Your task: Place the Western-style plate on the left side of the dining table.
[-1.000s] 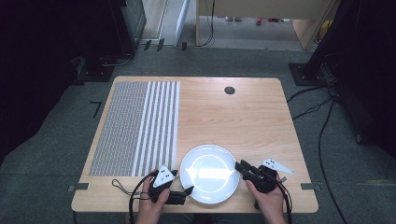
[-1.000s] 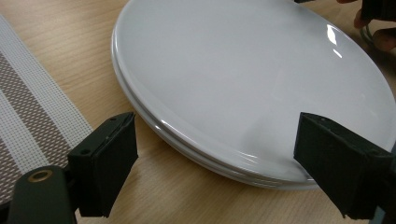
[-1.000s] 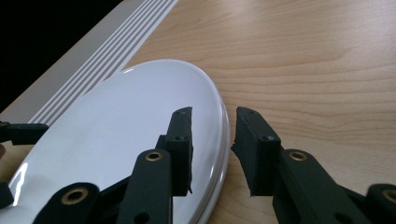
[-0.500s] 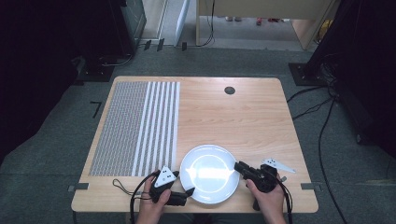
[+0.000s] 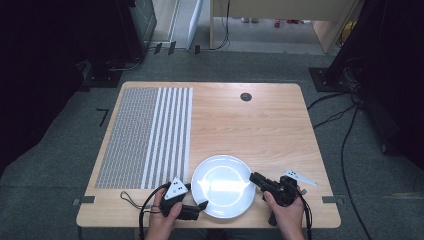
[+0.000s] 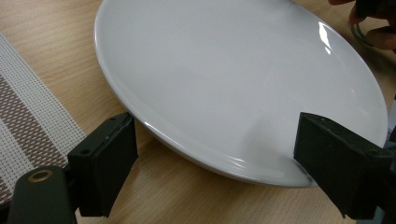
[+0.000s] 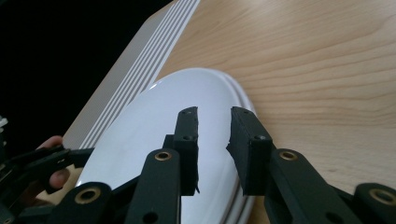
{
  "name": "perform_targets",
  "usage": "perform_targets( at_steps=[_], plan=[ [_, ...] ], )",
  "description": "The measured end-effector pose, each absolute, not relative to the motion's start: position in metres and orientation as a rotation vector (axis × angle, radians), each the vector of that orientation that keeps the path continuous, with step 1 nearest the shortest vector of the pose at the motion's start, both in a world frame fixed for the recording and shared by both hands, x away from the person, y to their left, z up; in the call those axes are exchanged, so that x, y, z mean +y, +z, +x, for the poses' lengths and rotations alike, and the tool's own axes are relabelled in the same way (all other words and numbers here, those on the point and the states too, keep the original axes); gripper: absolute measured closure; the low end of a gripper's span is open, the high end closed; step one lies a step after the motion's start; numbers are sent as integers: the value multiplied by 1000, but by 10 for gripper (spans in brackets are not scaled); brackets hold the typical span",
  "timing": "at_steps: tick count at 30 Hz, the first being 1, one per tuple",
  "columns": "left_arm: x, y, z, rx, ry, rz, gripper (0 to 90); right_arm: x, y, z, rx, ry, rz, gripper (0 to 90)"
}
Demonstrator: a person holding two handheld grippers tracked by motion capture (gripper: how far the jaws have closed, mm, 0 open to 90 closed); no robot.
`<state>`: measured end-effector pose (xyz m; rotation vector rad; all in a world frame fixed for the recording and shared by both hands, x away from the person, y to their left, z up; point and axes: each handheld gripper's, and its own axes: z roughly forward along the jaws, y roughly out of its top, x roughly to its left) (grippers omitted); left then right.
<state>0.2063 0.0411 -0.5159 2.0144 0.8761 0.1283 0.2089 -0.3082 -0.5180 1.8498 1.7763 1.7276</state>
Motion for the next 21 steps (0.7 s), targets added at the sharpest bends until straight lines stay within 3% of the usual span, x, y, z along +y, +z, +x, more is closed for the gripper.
perform_targets(
  at_steps=[21],
  plan=[
    [41,-516,206,876,129,2021,139,-312,-524,212,1791,1735,1933,733]
  ],
)
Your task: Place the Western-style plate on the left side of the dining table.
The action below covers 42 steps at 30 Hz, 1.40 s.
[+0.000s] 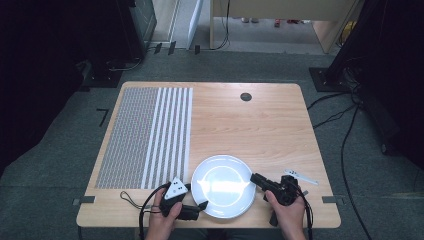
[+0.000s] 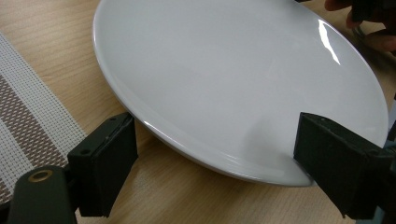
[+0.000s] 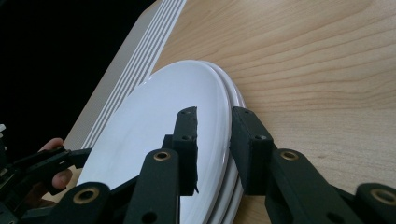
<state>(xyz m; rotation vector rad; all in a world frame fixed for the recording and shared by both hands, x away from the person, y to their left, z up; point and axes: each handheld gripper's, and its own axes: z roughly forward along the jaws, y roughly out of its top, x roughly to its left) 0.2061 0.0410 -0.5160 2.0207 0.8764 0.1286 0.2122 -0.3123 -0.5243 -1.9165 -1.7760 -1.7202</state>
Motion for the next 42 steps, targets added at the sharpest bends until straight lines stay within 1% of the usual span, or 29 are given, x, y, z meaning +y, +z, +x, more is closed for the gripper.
perform_targets(
  at_steps=[16,19,27,30,35,36,37,38,39,40,42],
  plan=[
    [45,-517,208,891,88,1992,139,-306,-525,211,-1793,-1703,-1843,735],
    [50,-516,210,903,70,1963,139,-304,-525,211,-1797,-1707,-1820,730],
    [64,-511,214,958,81,1898,143,-290,-523,208,-1866,-1705,-1710,723],
    [66,-511,215,986,91,1884,143,-288,-520,207,-1895,-1733,-1724,712],
    [66,-510,216,1012,107,1889,159,-299,-522,209,-1858,-1751,-1833,708],
    [67,-510,216,1037,129,1881,207,-301,-524,210,-1844,-1742,-1844,708],
    [67,-510,216,1037,129,1881,288,-302,-525,211,-1839,-1736,-1855,708],
    [67,-509,216,1047,139,1876,328,-302,-526,211,-1840,-1729,-1863,708],
    [69,-509,217,1049,132,1868,328,-302,-526,211,-1840,-1729,-1863,708],
    [72,-509,218,1046,119,1855,393,-300,-525,210,-1851,-1726,-1864,703],
    [75,-508,218,1046,107,1845,462,-297,-525,210,-1883,-1717,-1865,703]
  ],
)
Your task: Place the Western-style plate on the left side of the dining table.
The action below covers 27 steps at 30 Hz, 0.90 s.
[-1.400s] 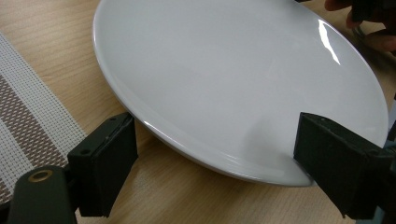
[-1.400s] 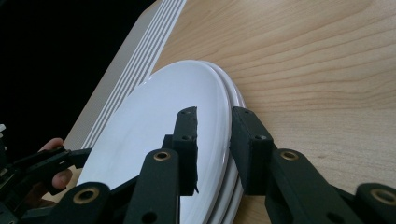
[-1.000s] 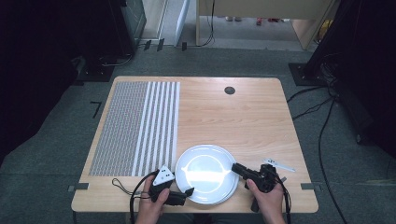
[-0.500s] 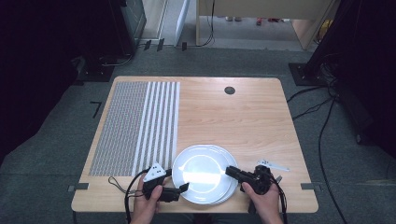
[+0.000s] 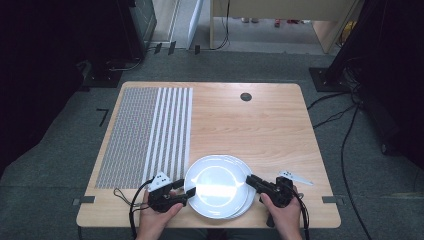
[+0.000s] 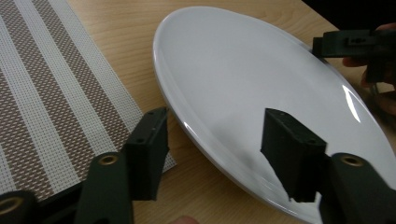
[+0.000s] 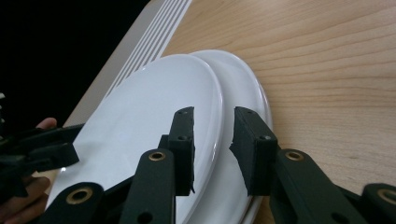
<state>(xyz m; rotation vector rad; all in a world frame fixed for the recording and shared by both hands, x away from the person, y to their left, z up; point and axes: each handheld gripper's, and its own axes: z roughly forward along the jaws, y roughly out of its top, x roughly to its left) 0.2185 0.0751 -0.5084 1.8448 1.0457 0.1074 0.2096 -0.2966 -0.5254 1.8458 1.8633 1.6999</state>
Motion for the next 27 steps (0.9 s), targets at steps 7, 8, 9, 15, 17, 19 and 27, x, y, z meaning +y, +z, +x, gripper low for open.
perform_targets(
  at_steps=[7,8,9,15,17,19,27],
  plan=[
    [85,-507,221,1055,69,1818,608,-287,-528,210,1891,1674,1853,710],
    [86,-507,221,1053,64,1815,623,-286,-528,210,1890,1672,1849,711],
    [88,-506,221,1055,63,1816,636,-286,-529,210,1890,1672,1850,711],
    [90,-506,223,1066,46,1807,678,-290,-531,211,1880,1714,1904,757],
    [90,-506,223,1068,43,1810,679,-290,-532,211,1878,1717,1906,767],
    [91,-507,224,1076,30,1808,675,-291,-532,211,1878,1720,1904,771],
    [92,-508,225,1078,8,1806,671,-293,-530,210,1865,1745,1903,787]
  ],
)
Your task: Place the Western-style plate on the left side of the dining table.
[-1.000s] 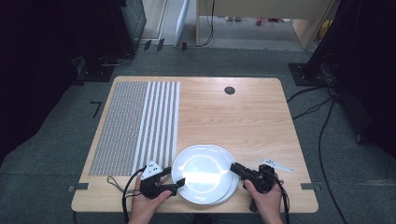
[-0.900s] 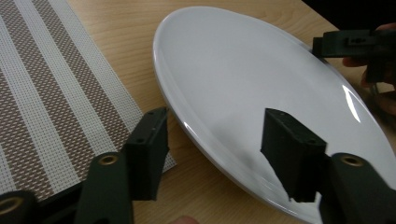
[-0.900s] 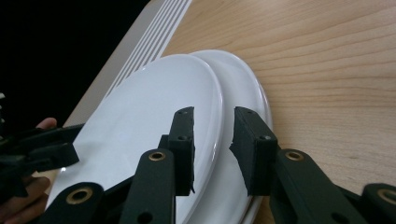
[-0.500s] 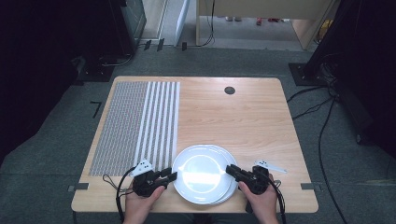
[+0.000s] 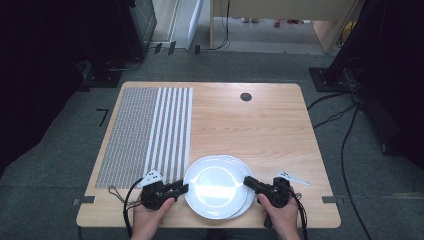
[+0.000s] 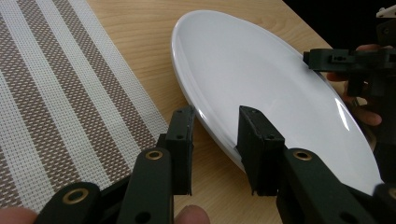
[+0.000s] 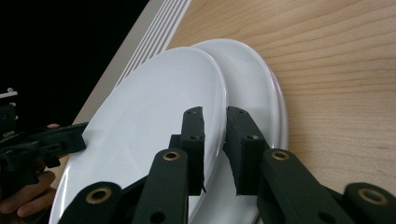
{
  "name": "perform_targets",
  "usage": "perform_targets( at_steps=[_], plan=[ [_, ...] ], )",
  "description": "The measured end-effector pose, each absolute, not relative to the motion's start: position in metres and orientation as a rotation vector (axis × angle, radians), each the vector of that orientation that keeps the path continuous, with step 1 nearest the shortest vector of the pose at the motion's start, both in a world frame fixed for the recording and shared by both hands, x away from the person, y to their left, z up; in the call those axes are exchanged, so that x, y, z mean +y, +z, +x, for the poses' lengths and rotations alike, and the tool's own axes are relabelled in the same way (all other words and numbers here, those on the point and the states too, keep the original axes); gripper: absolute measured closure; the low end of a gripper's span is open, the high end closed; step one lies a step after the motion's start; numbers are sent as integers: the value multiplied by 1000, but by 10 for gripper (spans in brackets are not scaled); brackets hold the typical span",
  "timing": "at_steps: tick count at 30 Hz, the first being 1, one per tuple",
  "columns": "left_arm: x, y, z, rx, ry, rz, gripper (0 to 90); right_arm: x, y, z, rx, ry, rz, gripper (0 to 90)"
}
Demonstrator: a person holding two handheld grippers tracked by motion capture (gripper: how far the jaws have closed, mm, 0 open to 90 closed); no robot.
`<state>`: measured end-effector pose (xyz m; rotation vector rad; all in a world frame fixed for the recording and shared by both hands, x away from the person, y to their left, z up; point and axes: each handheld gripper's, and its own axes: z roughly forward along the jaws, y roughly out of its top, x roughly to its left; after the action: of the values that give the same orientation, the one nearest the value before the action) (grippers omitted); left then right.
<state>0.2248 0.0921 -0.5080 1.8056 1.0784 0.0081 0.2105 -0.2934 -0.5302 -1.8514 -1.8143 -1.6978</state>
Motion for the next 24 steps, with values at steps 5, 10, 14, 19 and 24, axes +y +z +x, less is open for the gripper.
perform_targets(
  at_steps=[5,10,14,19,24],
  plan=[
    [92,-509,226,1078,-4,1807,659,-294,-531,211,-1809,-1697,-1847,782],
    [90,-509,225,1073,-13,1819,653,-289,-532,211,-1845,-1671,-1856,765],
    [89,-509,224,1076,-14,1820,657,-289,-533,211,-1832,-1667,-1862,785],
    [90,-509,225,1082,-22,1815,666,-290,-532,209,-1823,-1679,-1870,818],
    [92,-509,225,1090,-38,1803,682,-290,-529,207,-1781,-1701,-1866,835]
  ],
)
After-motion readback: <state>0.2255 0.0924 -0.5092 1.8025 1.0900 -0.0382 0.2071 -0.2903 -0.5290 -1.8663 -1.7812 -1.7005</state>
